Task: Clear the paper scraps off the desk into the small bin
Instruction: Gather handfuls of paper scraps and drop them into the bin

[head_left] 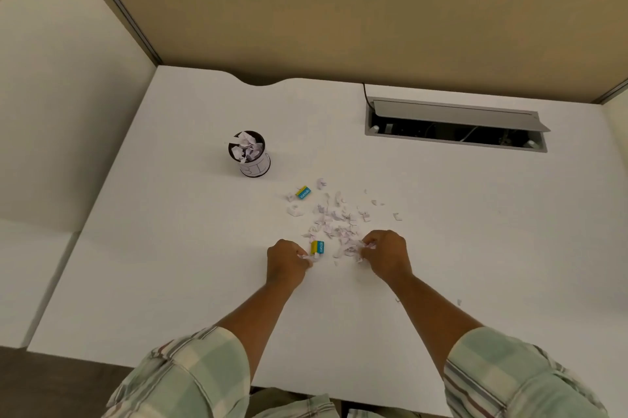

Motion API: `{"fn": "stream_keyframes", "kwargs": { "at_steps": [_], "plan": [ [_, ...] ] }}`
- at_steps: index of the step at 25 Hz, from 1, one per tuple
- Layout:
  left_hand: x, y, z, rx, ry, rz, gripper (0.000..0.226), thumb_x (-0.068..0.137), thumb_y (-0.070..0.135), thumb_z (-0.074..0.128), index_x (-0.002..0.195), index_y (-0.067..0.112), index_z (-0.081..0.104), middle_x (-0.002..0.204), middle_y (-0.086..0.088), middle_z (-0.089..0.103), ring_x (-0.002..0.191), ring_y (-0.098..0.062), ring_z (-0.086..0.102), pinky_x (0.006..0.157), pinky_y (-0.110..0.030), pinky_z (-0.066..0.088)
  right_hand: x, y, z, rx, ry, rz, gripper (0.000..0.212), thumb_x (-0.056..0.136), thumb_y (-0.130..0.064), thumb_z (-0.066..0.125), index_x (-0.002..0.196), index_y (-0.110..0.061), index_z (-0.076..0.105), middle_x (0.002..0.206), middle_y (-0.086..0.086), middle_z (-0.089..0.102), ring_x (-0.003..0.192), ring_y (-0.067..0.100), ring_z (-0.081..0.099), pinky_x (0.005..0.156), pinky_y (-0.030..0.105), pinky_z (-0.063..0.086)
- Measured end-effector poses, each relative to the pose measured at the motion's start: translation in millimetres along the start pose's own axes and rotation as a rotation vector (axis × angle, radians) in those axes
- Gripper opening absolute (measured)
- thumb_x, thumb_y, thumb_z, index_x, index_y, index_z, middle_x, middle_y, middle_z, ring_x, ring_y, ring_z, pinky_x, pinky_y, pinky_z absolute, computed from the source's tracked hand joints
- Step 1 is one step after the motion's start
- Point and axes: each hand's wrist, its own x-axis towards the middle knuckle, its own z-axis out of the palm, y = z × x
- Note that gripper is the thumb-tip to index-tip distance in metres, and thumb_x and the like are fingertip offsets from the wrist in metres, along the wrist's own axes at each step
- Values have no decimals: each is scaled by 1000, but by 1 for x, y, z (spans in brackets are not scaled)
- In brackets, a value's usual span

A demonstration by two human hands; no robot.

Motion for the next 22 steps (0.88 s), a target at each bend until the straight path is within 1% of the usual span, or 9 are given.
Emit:
{"fn": "stream_keyframes", "kwargs": {
  "at_steps": [1, 3, 5, 9, 14, 16, 18, 19, 22],
  "plan": [
    [1, 0, -5, -32, -2, -10, 17, 72, 16, 89, 79, 5, 79, 77, -13, 76, 74, -28, 75, 68, -33, 61, -1, -3, -1, 81, 3, 29, 10, 75, -8, 80, 84, -11, 77, 79, 2, 71, 75, 18, 67, 64, 21, 52],
    [4, -1, -16, -102, 5, -28, 16, 70, 15, 89, 75, 6, 77, 73, -14, 76, 69, -28, 76, 66, -35, 63, -2, -10, -2, 265, 15, 79, 12, 74, -11, 84, 83, -11, 76, 80, 5, 74, 69, 20, 71, 68, 29, 60],
    [9, 0, -30, -150, 15, -24, 16, 71, 16, 90, 76, 8, 76, 71, -12, 76, 65, -25, 76, 67, -36, 65, -1, -24, 0, 408, 32, 109, 15, 73, -12, 87, 82, -10, 75, 80, 8, 74, 64, 21, 70, 70, 34, 62],
    [21, 7, -61, -195, 53, 43, 14, 72, 19, 88, 76, 10, 78, 70, -8, 76, 63, -22, 76, 69, -36, 65, 7, -68, 10, 543, 25, 105, 15, 74, -9, 87, 80, -6, 74, 71, 7, 71, 59, 22, 67, 73, 42, 64],
    [44, 14, -118, -262, 125, 92, 10, 74, 17, 85, 75, 10, 79, 66, -9, 75, 64, -24, 76, 65, -38, 65, 22, -144, 29, 604, -4, -3, 11, 77, -10, 85, 80, -6, 75, 72, 12, 73, 56, 22, 65, 67, 37, 63],
    [55, 20, -143, -284, 164, 100, 15, 75, 22, 86, 73, 10, 78, 65, -7, 75, 58, -20, 74, 60, -31, 63, 31, -176, 36, 599, 0, -49, 9, 78, -12, 85, 81, -8, 77, 74, 12, 75, 56, 18, 67, 65, 33, 63],
    [69, 26, -169, -332, 207, 112, 16, 75, 21, 87, 78, 7, 79, 70, -9, 77, 55, -17, 73, 53, -24, 60, 41, -209, 43, 557, 17, -107, 9, 79, -15, 84, 82, -12, 77, 74, 9, 75, 56, 15, 67, 62, 29, 62],
    [77, 30, -180, -348, 226, 121, 15, 75, 17, 86, 81, 6, 80, 76, -10, 77, 57, -19, 74, 54, -24, 60, 47, -224, 47, 530, 28, -145, 9, 79, -17, 84, 82, -12, 76, 75, 8, 76, 57, 15, 68, 63, 29, 61],
    [101, 39, -208, -319, 279, 157, 14, 74, 16, 87, 80, 6, 80, 82, -11, 77, 67, -27, 75, 63, -36, 64, 66, -264, 56, 393, 59, -269, 7, 80, -17, 80, 83, -13, 76, 79, 5, 76, 71, 20, 72, 69, 27, 57]
  ]
}}
